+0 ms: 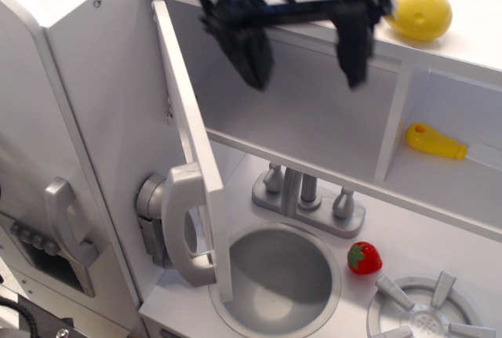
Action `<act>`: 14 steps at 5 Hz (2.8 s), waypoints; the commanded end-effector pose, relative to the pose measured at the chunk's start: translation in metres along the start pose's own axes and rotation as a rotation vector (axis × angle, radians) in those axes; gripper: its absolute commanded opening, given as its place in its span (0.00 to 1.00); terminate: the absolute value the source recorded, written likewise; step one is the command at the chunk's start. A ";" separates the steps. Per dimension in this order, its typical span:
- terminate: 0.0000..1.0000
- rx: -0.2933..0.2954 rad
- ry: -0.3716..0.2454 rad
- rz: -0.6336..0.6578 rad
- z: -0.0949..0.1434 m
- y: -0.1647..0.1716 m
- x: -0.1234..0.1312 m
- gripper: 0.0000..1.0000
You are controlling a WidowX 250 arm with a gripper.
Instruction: Close microwave
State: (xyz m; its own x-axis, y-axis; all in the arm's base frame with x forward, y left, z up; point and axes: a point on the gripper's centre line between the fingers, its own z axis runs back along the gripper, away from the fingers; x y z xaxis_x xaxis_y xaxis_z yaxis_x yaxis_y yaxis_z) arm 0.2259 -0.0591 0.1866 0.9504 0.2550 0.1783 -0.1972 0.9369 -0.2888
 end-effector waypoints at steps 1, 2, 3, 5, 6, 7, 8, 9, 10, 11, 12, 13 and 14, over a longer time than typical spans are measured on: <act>0.00 0.043 -0.090 0.051 0.019 0.050 0.000 1.00; 0.00 0.055 -0.072 0.094 0.014 0.072 -0.001 1.00; 0.00 0.089 -0.045 0.099 0.002 0.080 -0.003 1.00; 0.00 0.107 -0.042 0.158 -0.021 0.072 0.002 1.00; 0.00 0.132 -0.030 0.180 -0.035 0.064 0.003 1.00; 0.00 0.143 -0.055 0.192 -0.046 0.052 0.008 1.00; 0.00 0.131 -0.062 0.192 -0.050 0.034 0.015 1.00; 0.00 0.075 -0.096 0.172 -0.045 0.012 0.022 1.00; 0.00 0.006 -0.103 0.149 -0.037 -0.012 0.018 1.00; 0.00 -0.040 -0.067 0.124 -0.025 -0.027 0.006 1.00; 0.00 -0.022 -0.034 0.048 -0.024 -0.015 -0.022 1.00; 0.00 0.004 0.011 -0.021 -0.032 0.014 -0.044 1.00; 0.00 0.075 0.009 -0.034 -0.044 0.040 -0.045 1.00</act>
State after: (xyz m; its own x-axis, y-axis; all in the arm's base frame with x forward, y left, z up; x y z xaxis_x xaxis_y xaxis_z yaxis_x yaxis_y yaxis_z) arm 0.1869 -0.0450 0.1156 0.9614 0.2242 0.1596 -0.1907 0.9609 -0.2010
